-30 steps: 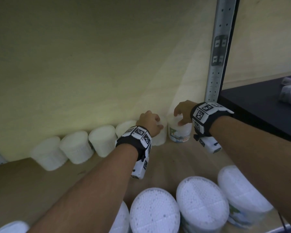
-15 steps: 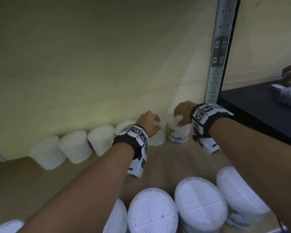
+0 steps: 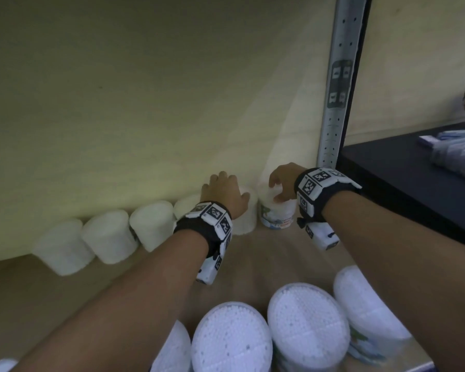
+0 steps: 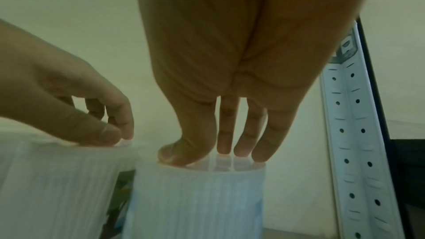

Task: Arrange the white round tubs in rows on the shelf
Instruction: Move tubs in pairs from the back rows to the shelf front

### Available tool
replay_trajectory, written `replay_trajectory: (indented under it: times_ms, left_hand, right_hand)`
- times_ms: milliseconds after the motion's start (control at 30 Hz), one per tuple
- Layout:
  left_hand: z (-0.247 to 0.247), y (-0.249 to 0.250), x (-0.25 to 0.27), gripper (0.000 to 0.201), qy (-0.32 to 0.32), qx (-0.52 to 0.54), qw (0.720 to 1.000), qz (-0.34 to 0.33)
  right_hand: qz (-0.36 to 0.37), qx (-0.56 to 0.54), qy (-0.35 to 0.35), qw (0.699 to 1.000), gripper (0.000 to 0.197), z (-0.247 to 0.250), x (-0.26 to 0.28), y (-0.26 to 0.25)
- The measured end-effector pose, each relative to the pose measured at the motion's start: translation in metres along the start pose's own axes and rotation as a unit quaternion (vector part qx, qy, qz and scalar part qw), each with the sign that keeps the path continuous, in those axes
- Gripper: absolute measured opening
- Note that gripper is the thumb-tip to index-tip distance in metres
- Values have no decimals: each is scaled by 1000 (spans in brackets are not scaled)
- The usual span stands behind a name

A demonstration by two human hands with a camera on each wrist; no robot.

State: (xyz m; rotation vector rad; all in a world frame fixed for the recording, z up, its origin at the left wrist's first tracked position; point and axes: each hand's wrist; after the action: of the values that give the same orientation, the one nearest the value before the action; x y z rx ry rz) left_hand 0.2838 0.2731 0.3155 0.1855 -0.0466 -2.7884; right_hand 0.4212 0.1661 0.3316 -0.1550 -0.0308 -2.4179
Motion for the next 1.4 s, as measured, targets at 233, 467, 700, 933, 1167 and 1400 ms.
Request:
replay_trajectory:
  times_ms: [233,467,700,933,1167,1400]
  left_hand:
    - [-7,-3,-8,59,-36,24,999,11]
    - [3,-5,-11,50,-118,37,992,-39]
    - [9,2,-11,43,-28,59,998,-6]
    - [-2,-2,-11,53,-33,48,998,2]
    - [6,-3,-11,46,-79,66,994,-40]
    - [11,-3,-9,40,-12,133,991,-16]
  right_hand:
    - [16,3,1,1000,50,0,1,-2]
    - [13,2,0,1000,49,1,0,-3]
    - [5,-11,-7,1000,47,2,-1,-4]
    - [5,-5,-24,1000,44,4,-6,-6]
    - [8,-4,-14,1000,46,3,-5,-5]
    - [7,-13,-9,1000,49,2,-4,-5]
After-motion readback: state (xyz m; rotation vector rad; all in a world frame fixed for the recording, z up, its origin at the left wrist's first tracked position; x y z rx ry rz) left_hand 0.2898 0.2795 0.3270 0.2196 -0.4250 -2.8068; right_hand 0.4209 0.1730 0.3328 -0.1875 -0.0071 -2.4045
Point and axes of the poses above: each hand's wrist, its own x-axis away from the middle knuckle, its own z-axis out of the back of the hand, y = z × x, and after that the axes turned 13 degrees about -z, right-handed
